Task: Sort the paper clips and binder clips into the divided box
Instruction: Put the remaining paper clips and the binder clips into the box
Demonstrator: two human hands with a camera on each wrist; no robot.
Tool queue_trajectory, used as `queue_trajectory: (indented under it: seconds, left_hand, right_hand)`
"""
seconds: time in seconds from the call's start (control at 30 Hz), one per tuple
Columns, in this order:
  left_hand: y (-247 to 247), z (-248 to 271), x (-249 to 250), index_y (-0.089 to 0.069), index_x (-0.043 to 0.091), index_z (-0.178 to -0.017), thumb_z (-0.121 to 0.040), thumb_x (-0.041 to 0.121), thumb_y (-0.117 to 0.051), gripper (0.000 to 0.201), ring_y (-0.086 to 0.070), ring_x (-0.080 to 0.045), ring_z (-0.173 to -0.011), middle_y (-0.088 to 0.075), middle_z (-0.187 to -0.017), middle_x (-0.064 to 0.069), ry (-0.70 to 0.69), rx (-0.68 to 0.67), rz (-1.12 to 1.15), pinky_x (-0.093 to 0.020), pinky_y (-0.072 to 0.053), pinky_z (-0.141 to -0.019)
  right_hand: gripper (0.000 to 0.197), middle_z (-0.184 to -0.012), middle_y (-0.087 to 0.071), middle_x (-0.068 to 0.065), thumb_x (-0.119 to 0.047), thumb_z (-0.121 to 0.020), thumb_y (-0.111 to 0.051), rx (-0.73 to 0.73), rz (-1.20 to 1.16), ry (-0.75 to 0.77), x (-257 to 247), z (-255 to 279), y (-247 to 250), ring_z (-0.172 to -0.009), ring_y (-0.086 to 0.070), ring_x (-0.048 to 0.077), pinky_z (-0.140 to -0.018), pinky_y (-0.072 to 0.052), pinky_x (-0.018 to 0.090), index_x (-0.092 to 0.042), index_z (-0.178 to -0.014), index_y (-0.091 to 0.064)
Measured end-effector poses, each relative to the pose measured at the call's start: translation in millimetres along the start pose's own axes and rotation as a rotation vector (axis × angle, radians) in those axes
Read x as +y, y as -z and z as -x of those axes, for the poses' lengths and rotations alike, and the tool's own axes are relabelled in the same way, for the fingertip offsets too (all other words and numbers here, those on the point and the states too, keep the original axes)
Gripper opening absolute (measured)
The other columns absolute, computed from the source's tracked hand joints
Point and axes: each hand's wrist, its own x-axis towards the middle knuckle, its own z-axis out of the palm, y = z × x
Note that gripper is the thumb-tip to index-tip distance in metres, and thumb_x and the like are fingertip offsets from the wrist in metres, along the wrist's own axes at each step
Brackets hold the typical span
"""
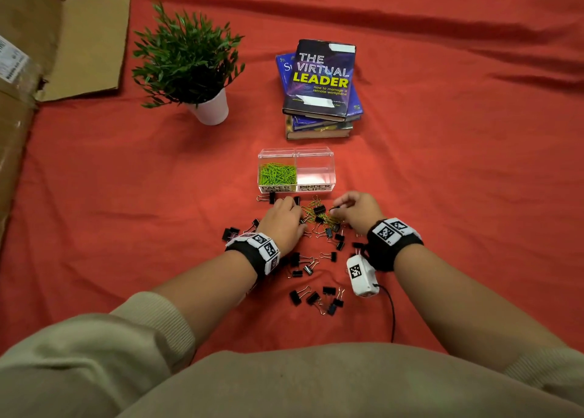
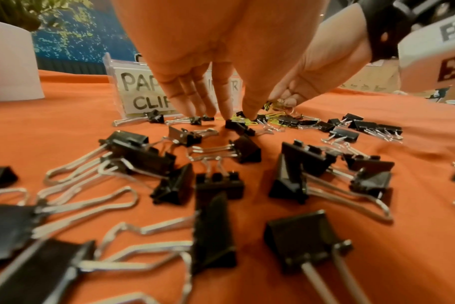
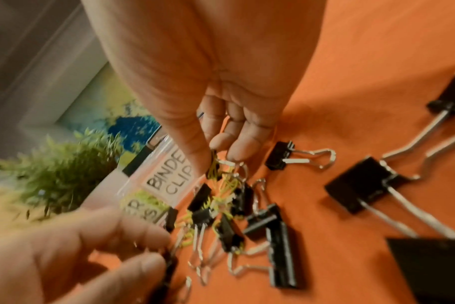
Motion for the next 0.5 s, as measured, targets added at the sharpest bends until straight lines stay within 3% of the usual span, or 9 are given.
queue_trajectory:
  seconds: [0.2,0.27,0.37,0.5]
  left_hand:
    - [1,4,2,-0.054,0.008,-0.108,-0.088,0.026,-0.054,0.027,-0.045,-0.026,-0.111,-0.053,-0.115,-0.009,0.032,-0.044,-0.057,-0.034,-0.038,-0.097]
    - [5,6,2,-0.054,0.008,-0.107,-0.084,0.028,-0.053,0.030,-0.045,-0.027,-0.109,-0.053,-0.113,-0.009,0.053,-0.062,-0.082,-0.034,-0.039,-0.095]
    - [12,3,4,-0.052,0.010,-0.109,-0.085,0.029,-0.053,0.030,-0.046,-0.026,-0.106,-0.052,-0.111,-0.008,0.020,-0.057,-0.087,-0.035,-0.042,-0.092]
    - [16,-17,20,-0.050,0.010,-0.122,-0.087,0.012,-0.050,0.035,-0.045,-0.029,-0.116,-0.050,-0.121,-0.010,-0.068,-0.059,-0.025,-0.041,-0.045,-0.092]
  right_hand:
    - [0.020,-0.072,-0.068,0.011,0.008,-0.077,-0.061,0.013,-0.187,-0.078,-1,-4,19,-0.049,-0.061,0.017,-0.050,-0.049,0.026,-0.012,-0.077,-0.061]
    - [0.023,-0.071,-0.066,0.008,0.006,-0.080,-0.059,0.093,-0.056,-0.044,2,-11,24,-0.051,-0.061,0.012,-0.051,-0.050,0.024,-0.016,-0.075,-0.059]
    - [0.014,-0.093,-0.058,0.006,-0.004,-0.079,-0.062,0.230,0.282,0.056,6,-16,27,-0.079,-0.058,0.019,-0.077,-0.049,0.030,-0.017,-0.086,-0.063]
    - [0.018,-0.101,-0.050,0.005,-0.005,-0.083,-0.058,0.175,0.481,0.236,6,-6,15,-0.087,-0.052,0.018,-0.085,-0.045,0.027,-0.012,-0.096,-0.067]
